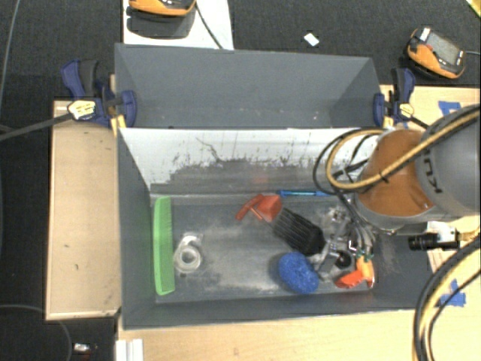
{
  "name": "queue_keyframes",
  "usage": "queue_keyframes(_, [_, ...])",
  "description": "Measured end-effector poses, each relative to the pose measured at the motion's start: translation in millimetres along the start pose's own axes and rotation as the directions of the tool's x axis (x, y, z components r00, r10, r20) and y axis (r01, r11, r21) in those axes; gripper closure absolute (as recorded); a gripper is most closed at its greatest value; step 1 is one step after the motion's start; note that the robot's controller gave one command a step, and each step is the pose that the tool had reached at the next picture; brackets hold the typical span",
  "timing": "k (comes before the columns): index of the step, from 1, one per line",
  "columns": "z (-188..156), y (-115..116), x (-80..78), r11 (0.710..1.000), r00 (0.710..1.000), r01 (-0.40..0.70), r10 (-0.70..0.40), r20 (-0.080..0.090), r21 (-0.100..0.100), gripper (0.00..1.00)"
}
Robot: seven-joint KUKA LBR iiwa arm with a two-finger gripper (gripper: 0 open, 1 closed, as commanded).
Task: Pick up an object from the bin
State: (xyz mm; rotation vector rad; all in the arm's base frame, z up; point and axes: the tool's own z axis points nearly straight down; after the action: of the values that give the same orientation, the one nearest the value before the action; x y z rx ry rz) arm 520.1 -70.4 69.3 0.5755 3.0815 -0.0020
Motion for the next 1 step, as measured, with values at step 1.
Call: queue_keyframes(1, [-1.3, 25.7, 7.1, 0.978, 0.978, -0.207, 0.207, 0.001, -0.005, 1.0])
